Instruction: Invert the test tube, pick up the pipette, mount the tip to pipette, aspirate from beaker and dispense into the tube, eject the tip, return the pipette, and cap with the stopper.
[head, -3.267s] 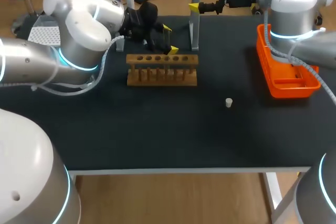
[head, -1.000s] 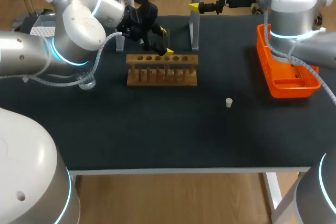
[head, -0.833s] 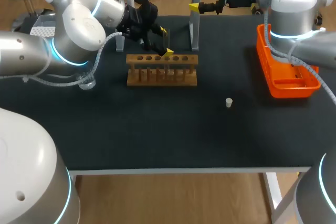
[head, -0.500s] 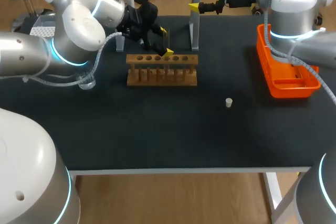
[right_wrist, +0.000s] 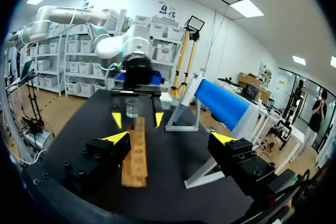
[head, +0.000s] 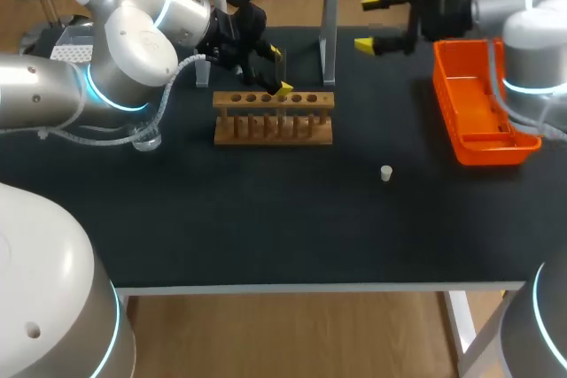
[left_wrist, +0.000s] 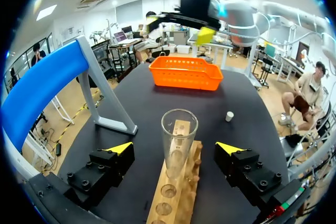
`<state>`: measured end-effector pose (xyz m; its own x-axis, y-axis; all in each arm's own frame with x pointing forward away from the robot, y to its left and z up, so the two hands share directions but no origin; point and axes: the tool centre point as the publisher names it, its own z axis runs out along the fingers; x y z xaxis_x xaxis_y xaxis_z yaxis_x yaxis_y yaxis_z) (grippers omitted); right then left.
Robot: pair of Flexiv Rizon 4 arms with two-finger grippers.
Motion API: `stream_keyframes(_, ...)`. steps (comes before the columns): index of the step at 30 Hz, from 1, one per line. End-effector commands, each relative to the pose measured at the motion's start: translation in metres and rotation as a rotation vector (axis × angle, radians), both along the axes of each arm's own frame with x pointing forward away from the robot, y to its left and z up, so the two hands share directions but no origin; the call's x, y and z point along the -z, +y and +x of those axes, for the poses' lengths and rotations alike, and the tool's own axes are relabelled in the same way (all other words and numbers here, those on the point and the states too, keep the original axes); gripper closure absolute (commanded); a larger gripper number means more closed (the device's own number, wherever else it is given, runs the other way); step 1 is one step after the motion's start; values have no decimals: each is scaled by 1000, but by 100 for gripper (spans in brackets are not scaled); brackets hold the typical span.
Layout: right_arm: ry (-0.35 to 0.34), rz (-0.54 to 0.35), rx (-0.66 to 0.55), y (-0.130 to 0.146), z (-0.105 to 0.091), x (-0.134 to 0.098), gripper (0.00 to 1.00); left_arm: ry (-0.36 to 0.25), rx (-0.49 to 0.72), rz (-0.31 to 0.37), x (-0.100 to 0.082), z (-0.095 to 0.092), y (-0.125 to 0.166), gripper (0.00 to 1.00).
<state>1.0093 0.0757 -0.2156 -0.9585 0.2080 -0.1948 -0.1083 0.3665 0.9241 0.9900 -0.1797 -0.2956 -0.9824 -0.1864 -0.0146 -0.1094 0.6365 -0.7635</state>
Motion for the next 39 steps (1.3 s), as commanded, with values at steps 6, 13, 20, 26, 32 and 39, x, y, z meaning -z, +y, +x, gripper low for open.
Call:
stream_keyframes(6,28,-27,85,-70,-87,5,0,3,1,3,0,1,0,0)
stream_keyframes(13,89,-99,156,-89,-118,46,0,3,1,3,0,1,0,0)
stream_keyframes(20,138,-129,168,-97,-150,83,0,3,1,3,0,1,0,0)
stream_keyframes(26,159,-148,193,-101,-163,105,0,3,1,3,0,1,0,0)
stream_keyframes(32,179,-142,213,-101,-169,122,0,3,1,3,0,1,0,0)
stream_keyframes(39,177,-158,197,-92,-174,140,0,3,1,3,0,1,0,0)
